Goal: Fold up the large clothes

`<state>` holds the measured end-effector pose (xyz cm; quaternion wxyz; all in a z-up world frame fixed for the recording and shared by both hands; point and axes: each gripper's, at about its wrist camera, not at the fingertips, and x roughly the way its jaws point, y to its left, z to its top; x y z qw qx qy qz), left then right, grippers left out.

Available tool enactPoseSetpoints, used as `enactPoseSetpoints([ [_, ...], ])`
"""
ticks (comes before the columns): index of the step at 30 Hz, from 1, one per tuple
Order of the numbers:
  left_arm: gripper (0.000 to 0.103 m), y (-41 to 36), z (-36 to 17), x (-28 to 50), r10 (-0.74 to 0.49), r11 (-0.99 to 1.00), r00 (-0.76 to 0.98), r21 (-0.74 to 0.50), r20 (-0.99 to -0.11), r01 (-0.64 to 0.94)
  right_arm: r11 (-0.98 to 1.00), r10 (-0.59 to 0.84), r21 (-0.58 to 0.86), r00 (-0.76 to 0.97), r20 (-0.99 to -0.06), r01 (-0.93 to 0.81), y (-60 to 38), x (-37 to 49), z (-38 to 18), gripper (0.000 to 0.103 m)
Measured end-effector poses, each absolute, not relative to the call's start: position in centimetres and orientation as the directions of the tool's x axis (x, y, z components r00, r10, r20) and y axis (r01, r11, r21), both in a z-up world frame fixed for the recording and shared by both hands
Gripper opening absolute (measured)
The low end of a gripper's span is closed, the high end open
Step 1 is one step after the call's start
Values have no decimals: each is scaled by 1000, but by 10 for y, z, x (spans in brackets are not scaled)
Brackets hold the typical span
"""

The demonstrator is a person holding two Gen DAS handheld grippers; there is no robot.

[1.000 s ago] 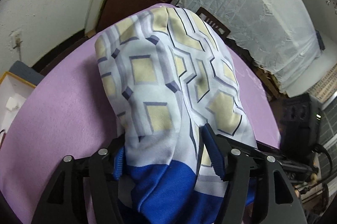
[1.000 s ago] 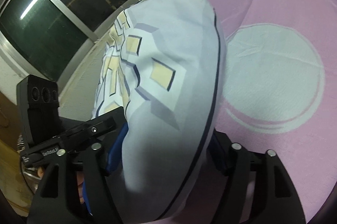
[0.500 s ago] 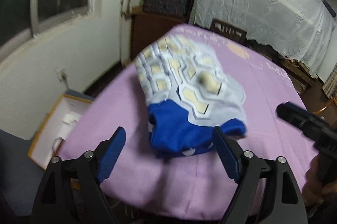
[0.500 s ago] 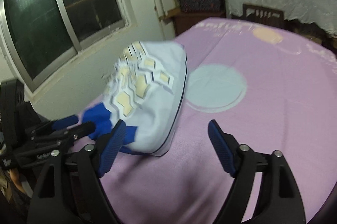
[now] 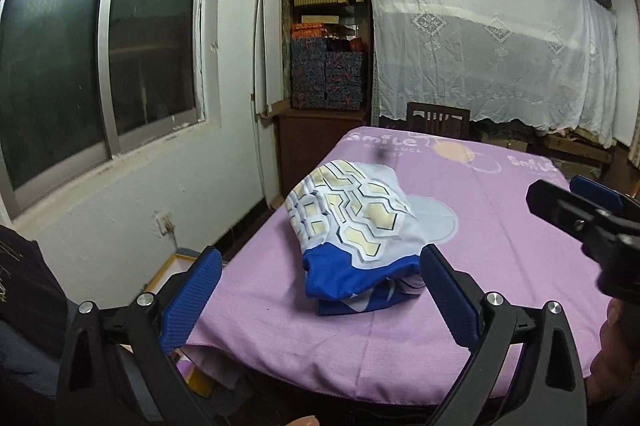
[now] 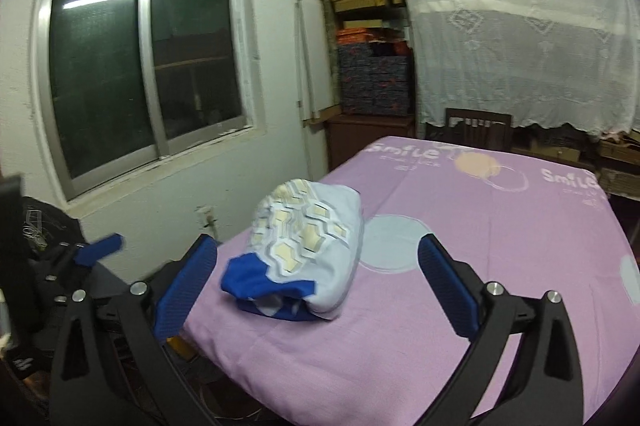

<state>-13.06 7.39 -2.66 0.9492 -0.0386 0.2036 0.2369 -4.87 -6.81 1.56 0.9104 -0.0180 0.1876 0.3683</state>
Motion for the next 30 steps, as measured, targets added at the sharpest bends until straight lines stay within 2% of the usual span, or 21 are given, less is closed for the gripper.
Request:
enactPoseSetpoints([
  [15,99,85,-67,-91,465,866,728,87,-504,-493,746,628,164,601,-495,-645,-46,-8,-33,98],
  [30,99,87,-70,-90,466,864,720,90,-514,-496,740,614,96,611,-500,-665,-38,-17,-37,98],
])
